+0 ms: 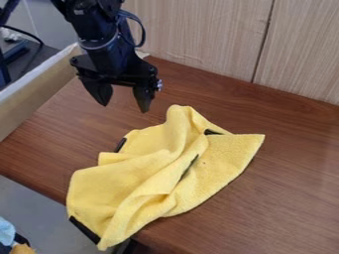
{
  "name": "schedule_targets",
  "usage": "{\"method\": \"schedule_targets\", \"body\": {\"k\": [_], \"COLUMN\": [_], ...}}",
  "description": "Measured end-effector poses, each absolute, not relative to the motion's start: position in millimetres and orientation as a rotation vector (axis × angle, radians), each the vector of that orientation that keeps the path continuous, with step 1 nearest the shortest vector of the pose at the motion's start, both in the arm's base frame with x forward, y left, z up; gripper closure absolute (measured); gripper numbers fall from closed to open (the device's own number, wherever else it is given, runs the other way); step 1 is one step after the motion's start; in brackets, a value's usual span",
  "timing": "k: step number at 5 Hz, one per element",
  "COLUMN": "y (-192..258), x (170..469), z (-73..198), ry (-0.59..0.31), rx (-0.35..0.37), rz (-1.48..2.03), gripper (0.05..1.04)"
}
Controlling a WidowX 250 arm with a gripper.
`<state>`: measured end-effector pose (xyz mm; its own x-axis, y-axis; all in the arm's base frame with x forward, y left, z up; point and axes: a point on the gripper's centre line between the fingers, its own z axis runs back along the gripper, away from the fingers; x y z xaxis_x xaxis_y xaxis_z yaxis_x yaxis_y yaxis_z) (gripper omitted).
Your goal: Unfold the cloth from the center to the right
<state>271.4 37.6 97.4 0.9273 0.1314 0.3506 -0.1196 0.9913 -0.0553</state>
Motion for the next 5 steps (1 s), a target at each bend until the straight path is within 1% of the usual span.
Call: {"method": "schedule_targets", "body": {"k": [1, 2, 4, 5], "y": [37, 5, -45, -54], "x": [269, 261, 241, 233], "z": [92, 81, 67, 45], "ry": [-0.342, -0.323, -0.312, -0.252], "rx": [-0.035, -0.061, -0.105, -0.103], "rz": [0.13, 0.02, -0.174, -0.211], "gripper": [0.084, 0.084, 0.085, 0.085]}}
